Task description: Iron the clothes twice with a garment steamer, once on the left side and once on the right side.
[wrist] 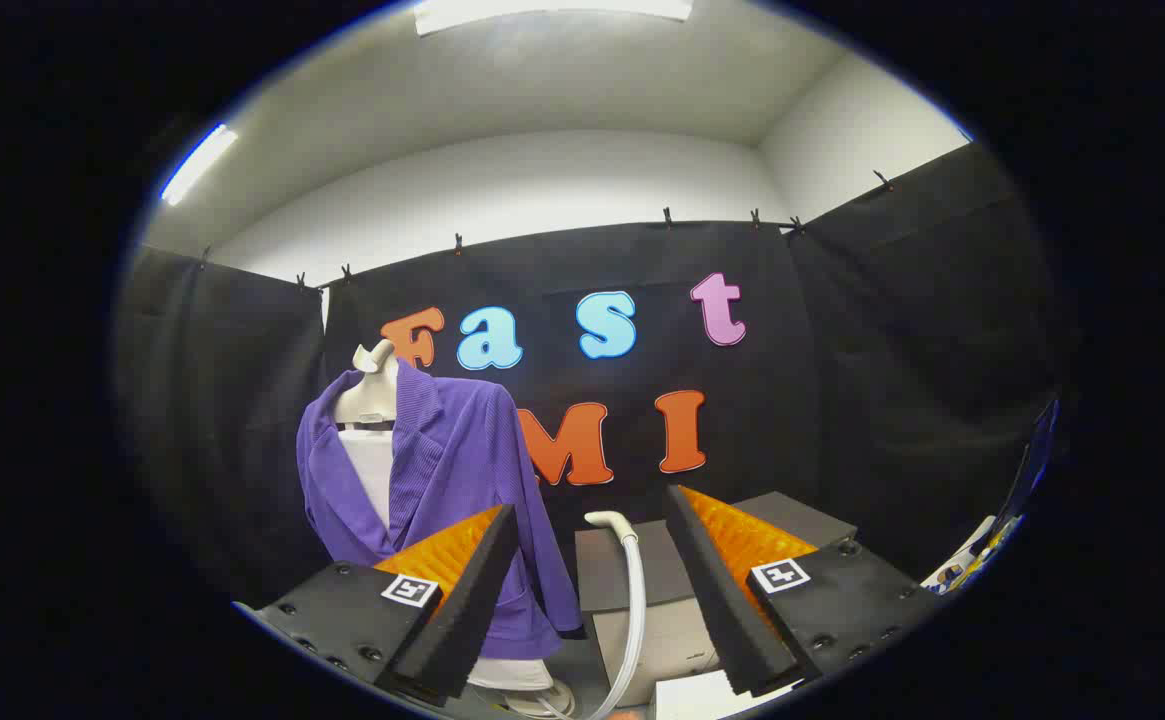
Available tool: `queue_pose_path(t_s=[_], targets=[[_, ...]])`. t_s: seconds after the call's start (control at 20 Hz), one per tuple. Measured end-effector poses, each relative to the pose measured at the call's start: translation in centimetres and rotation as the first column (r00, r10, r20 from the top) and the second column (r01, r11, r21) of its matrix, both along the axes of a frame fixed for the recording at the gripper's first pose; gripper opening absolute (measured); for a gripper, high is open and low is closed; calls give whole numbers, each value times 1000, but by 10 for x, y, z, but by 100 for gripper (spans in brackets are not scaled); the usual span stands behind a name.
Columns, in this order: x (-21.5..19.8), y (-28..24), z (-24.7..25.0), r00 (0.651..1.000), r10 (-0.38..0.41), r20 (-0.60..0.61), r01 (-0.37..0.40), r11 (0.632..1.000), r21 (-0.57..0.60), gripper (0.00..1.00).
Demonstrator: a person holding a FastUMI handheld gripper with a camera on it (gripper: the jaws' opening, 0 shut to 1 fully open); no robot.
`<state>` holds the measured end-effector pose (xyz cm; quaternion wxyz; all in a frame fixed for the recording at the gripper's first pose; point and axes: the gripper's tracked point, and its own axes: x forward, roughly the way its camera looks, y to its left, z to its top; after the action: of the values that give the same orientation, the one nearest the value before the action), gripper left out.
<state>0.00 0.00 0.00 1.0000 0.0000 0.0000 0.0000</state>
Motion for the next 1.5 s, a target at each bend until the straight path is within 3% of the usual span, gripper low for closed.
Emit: queue_pose_path(t_s=[0.3, 0.5, 0.85, 1.5], targets=[[28, 23, -6, 999, 35, -4, -35, 999, 6, 98], [35, 37, -10, 1000, 19, 5, -19, 999, 47, 98], [50, 55, 3, 996, -71, 46, 71, 997, 2, 98], [74, 81, -29, 984, -175, -18, 175, 985, -12, 98]])
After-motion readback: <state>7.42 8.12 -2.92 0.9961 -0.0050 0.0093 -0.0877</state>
